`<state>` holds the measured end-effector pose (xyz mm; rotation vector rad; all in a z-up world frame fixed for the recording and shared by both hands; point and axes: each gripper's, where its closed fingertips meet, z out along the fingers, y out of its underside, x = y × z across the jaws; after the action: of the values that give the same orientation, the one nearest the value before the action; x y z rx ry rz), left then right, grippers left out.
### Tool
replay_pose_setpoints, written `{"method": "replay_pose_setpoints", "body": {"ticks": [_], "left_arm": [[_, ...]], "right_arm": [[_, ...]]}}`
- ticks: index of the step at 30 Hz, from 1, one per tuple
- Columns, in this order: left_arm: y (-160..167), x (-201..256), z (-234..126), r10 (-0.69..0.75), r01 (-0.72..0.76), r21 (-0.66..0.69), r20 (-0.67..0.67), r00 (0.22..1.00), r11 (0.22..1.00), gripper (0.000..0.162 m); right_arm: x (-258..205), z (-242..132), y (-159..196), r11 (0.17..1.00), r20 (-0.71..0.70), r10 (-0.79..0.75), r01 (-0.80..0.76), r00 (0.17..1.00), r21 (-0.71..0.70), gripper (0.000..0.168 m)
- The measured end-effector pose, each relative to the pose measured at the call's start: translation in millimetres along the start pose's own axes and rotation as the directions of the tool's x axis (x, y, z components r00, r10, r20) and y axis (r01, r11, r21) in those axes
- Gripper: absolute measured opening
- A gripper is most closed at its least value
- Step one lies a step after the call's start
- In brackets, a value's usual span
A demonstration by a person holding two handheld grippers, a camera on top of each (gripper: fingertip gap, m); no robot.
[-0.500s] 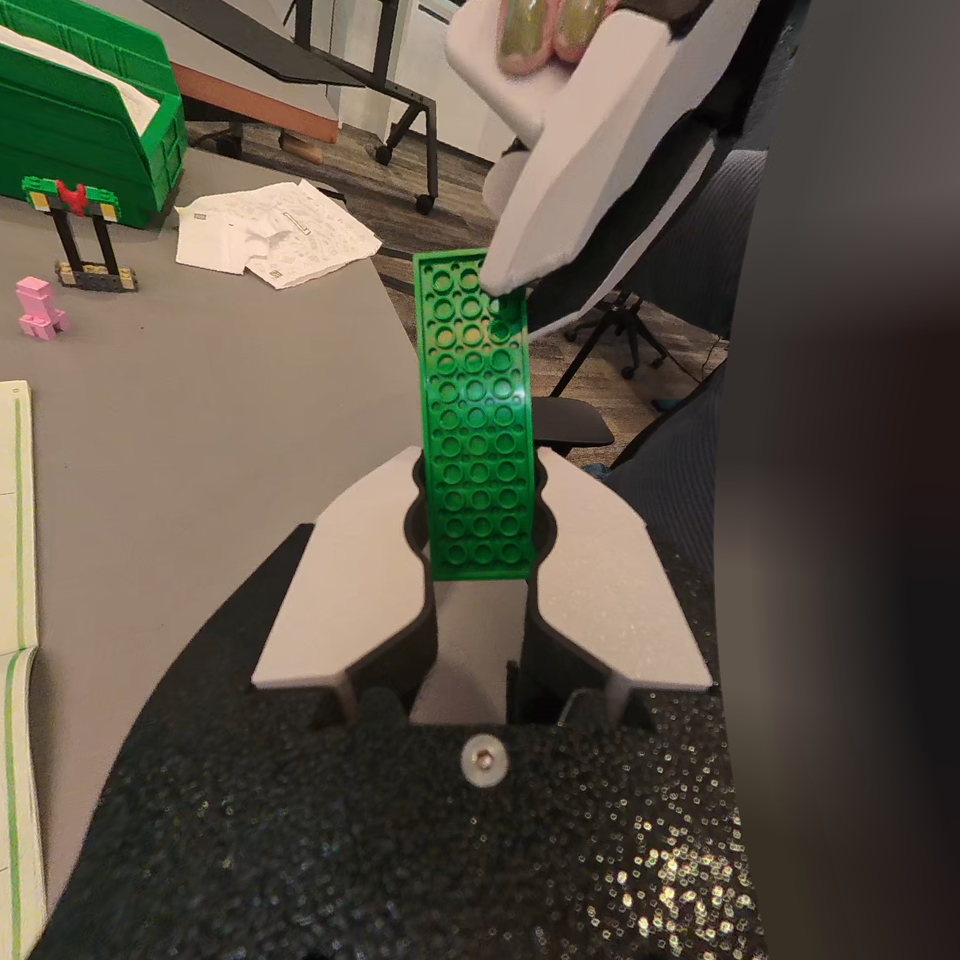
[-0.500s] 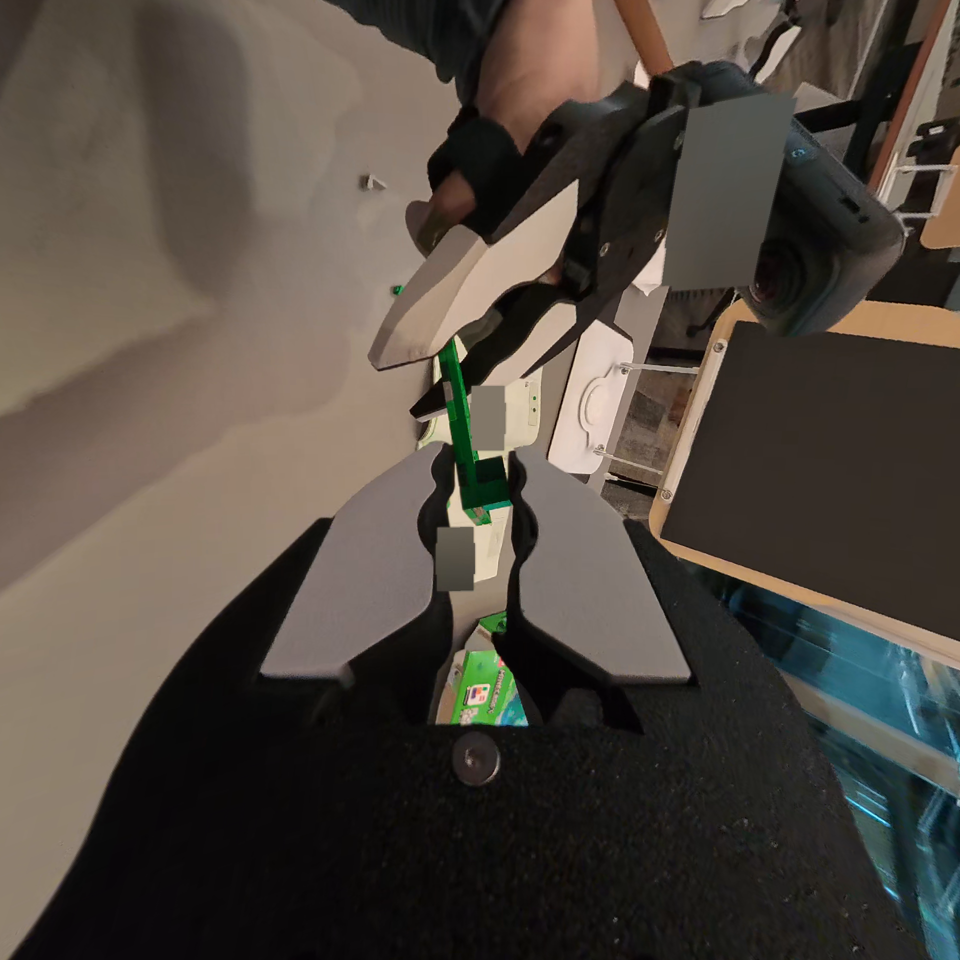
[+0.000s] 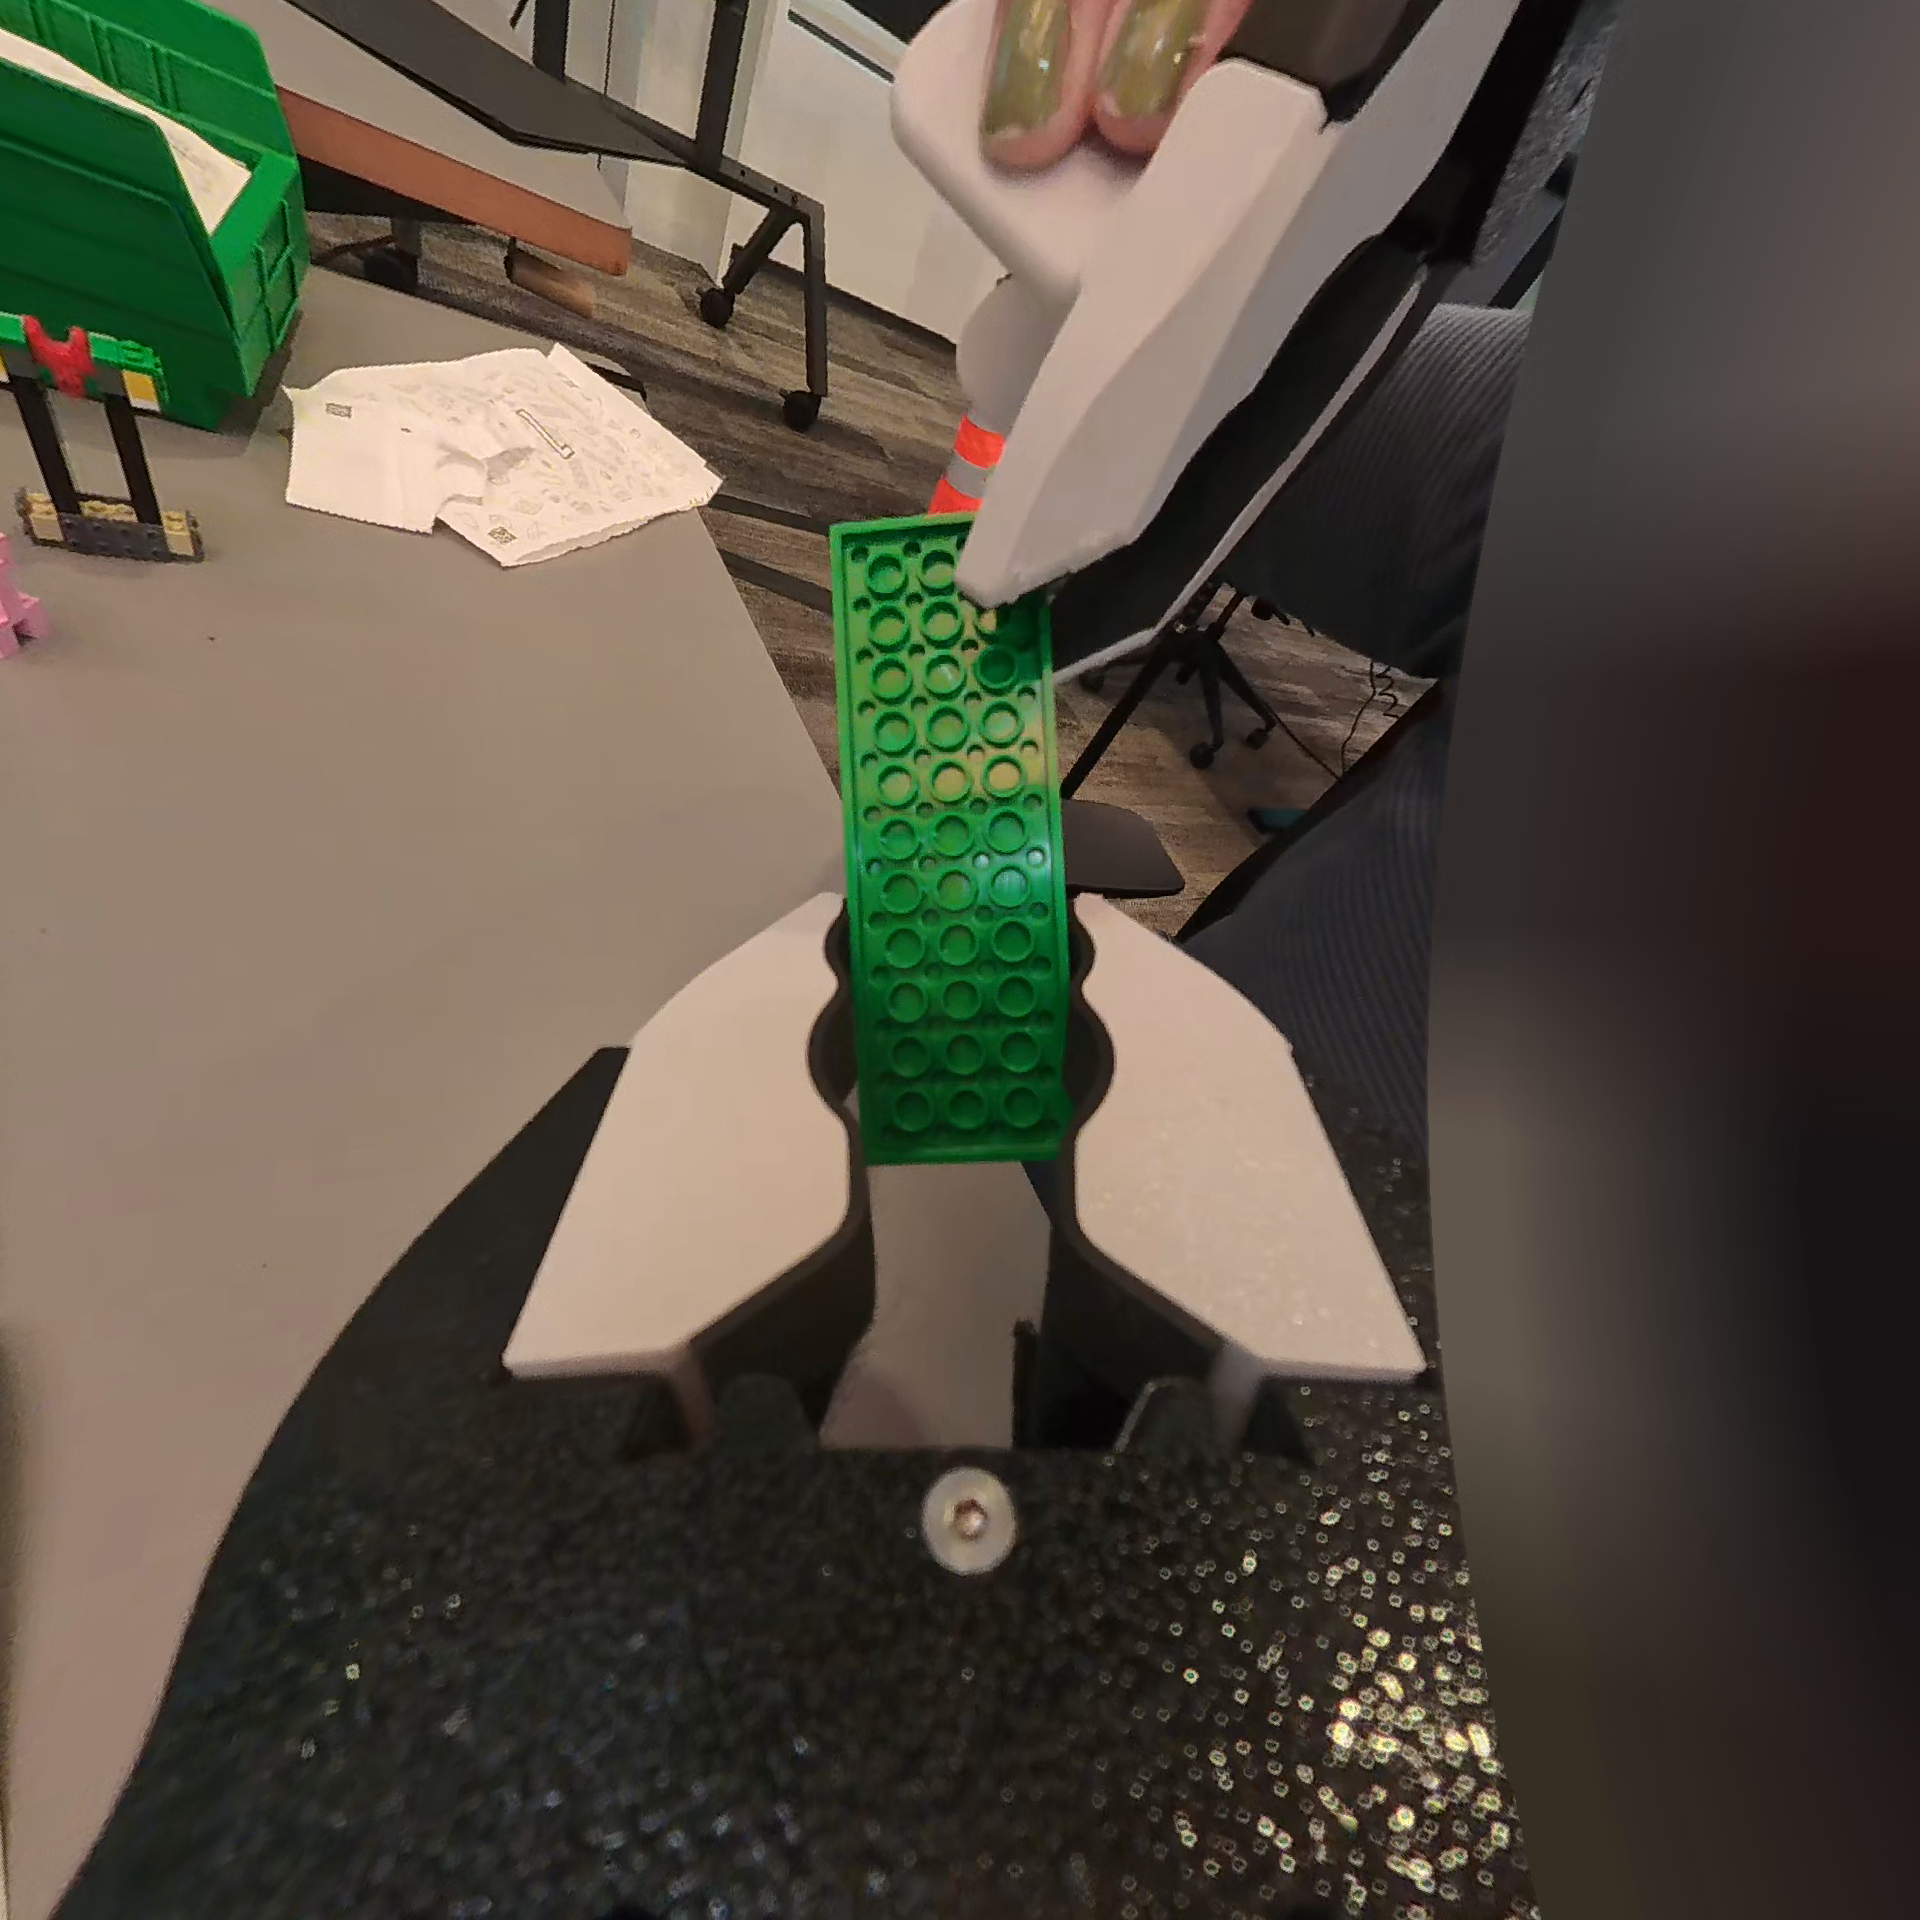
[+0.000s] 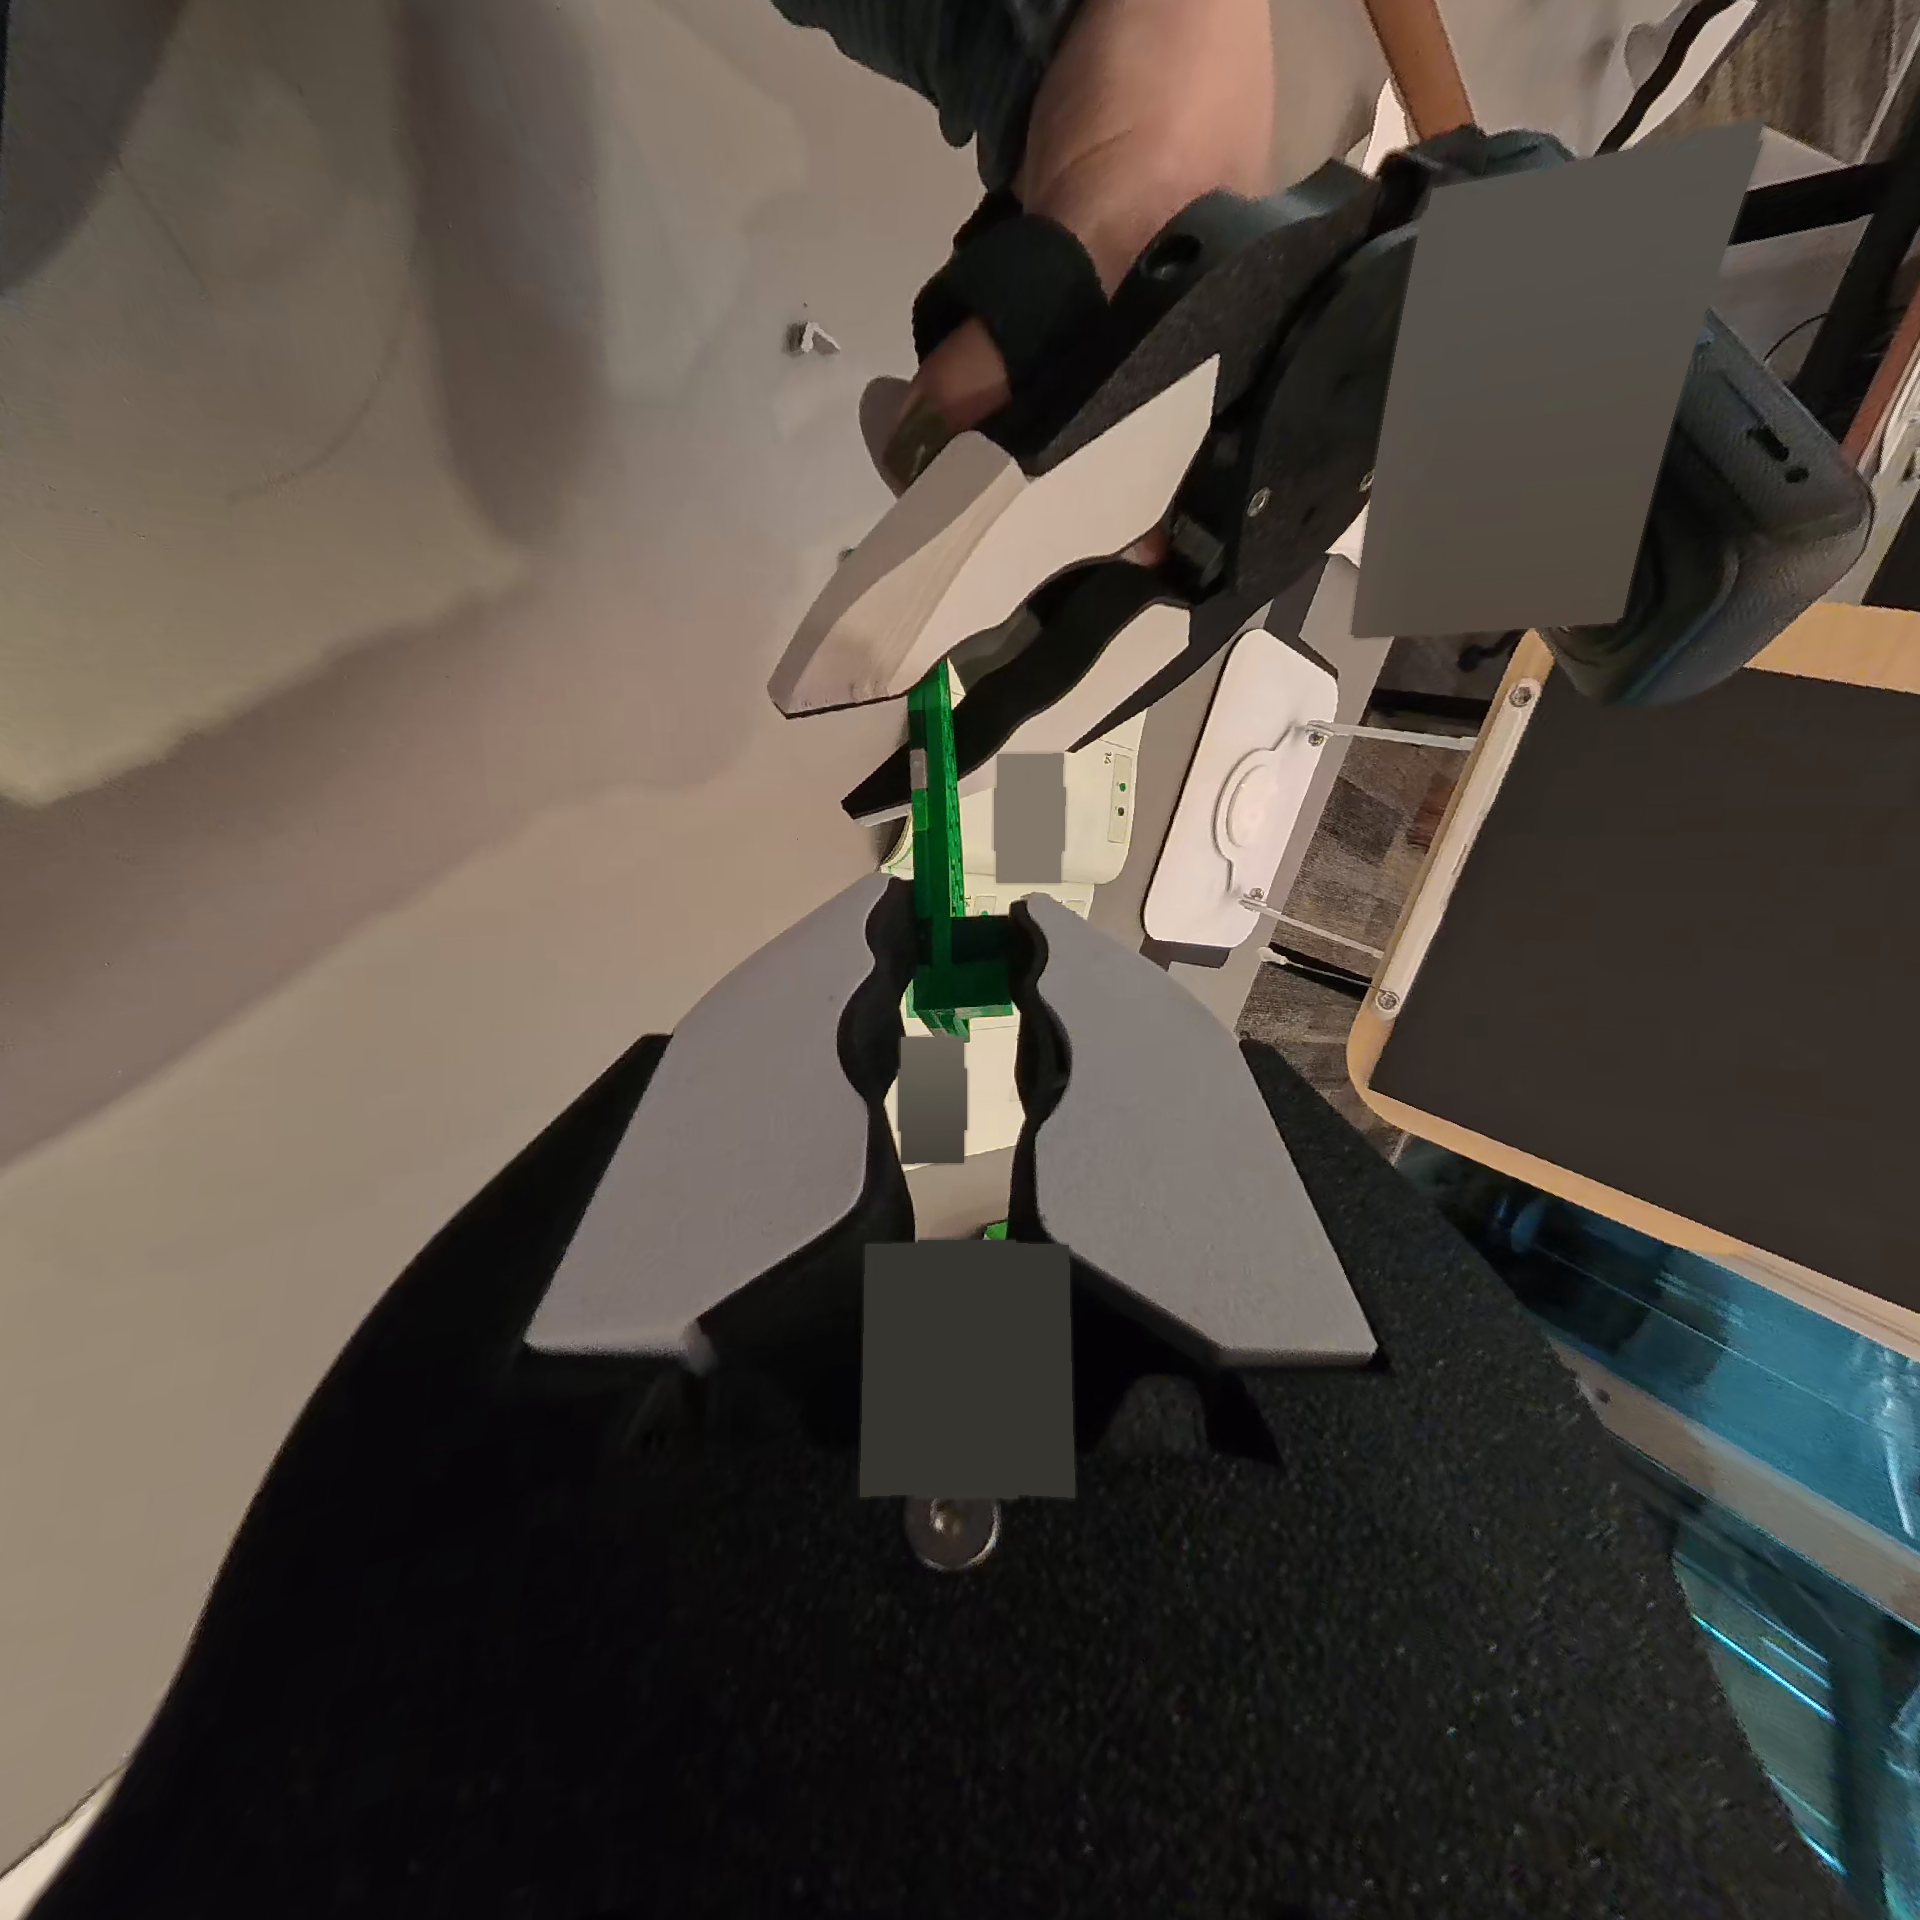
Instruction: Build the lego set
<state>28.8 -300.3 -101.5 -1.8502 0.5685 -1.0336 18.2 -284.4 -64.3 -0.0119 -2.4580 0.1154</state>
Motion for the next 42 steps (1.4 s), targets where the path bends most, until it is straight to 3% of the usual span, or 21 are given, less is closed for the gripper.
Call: {"method": "replay_pose_setpoints", "body": {"ticks": [8, 11, 15, 24, 29, 34, 39, 42], "left_arm": [[-9, -2, -1, 0.006, -0.006, 0.055, -0.004, 1.000, 0.998, 0.038], [-22, -7, -8, 0.061, -0.070, 0.132, 0.065, 0.996, 0.989, 0.051], [-22, -19, -8, 0.129, -0.149, 0.083, 0.202, 0.971, 0.985, 0.069], [-28, -12, 1, 0.020, -0.031, 0.141, 0.078, 0.997, 0.990, 0.067], [-34, -9, -1, -0.023, 0.020, 0.190, 0.018, 1.000, 0.981, 0.037], [-32, -12, -2, -0.024, 0.020, 0.187, 0.023, 0.999, 0.982, 0.036], [-25, -31, -13, -0.002, -0.023, 0.166, 0.153, 0.988, 0.986, 0.036], [-19, -45, -23, 0.036, -0.071, 0.126, 0.258, 0.966, 0.989, 0.036]], "right_arm": [[1, -1, 4, 0.998, -0.002, 0.064, -0.064, 0.998, 0.024, 0.018], [7, -4, 5, 0.985, -0.010, 0.164, -0.163, 0.986, 0.061, 0.017], [12, -6, 7, 0.961, 0.004, 0.261, -0.260, 0.965, 0.091, 0.017], [9, -4, 7, 0.966, 0.003, 0.245, -0.244, 0.970, 0.083, 0.017], [8, -3, 6, 0.982, -0.036, 0.173, -0.170, 0.984, 0.080, 0.017], [10, 0, 6, 0.982, -0.071, 0.171, -0.164, 0.983, 0.093, 0.018], [23, -15, 17, 0.947, -0.162, 0.301, -0.275, 0.940, 0.165, 0.059], [33, -22, 39, 0.881, -0.231, 0.449, -0.386, 0.863, 0.273, 0.064]]}}
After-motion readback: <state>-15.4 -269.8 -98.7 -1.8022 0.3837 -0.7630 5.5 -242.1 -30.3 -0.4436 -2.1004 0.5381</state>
